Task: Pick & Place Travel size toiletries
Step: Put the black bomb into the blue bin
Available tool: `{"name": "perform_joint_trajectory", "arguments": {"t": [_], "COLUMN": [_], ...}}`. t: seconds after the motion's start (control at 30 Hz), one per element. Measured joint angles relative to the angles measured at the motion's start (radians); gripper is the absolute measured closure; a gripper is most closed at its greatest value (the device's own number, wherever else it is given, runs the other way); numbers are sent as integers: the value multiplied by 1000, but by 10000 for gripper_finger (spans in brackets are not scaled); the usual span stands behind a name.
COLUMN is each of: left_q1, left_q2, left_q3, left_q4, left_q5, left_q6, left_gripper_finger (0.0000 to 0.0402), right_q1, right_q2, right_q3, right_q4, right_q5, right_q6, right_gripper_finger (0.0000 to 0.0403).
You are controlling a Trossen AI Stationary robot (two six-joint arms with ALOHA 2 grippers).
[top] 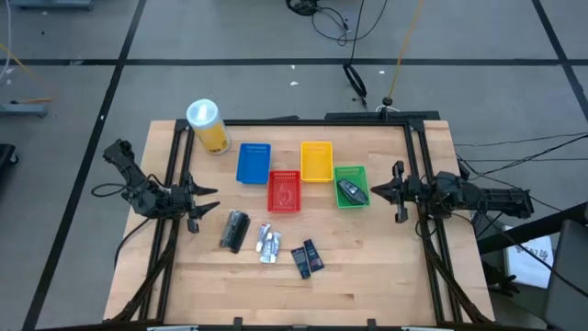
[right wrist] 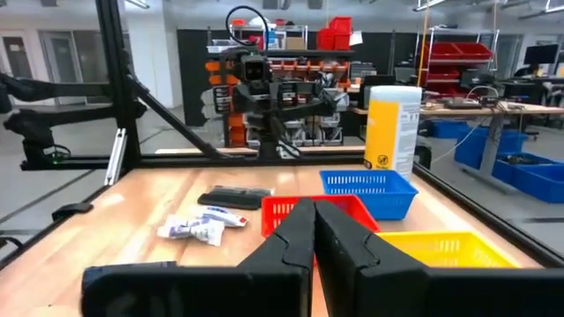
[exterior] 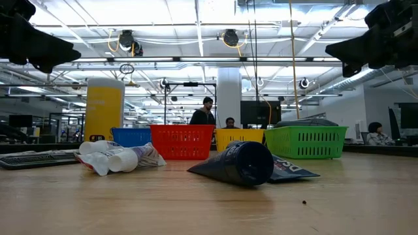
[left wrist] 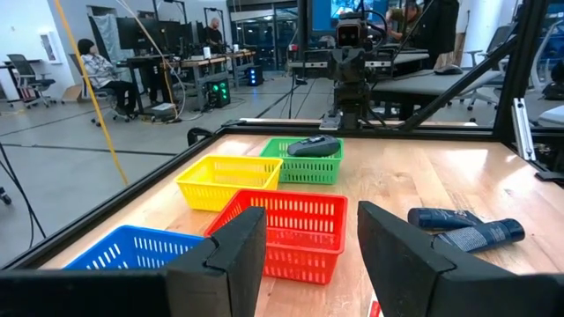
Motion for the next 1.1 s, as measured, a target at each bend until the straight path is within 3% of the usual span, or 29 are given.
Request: {"name": "perform_joint_trajectory", "arguments": {"t": [0.2, 0.57, 1.1], "left_q1": [0, 0, 0], "left_q2": [0, 0, 0], "left_q3": [0, 0, 0], "left_q4": [0, 0, 23], "left_q5": [0, 0, 0], "left_q6": [0, 0, -58], "left_gripper_finger": [222, 222, 222], "right_q1": [0, 0, 0], "right_q2": [0, 0, 0], "right_q3": [0, 0, 3], "right_q4": [-1, -88, -124], "right_q5": [2, -54, -47], "right_q6": [-71, -47, -76], "right_gripper_finger": [403, 403, 403]}}
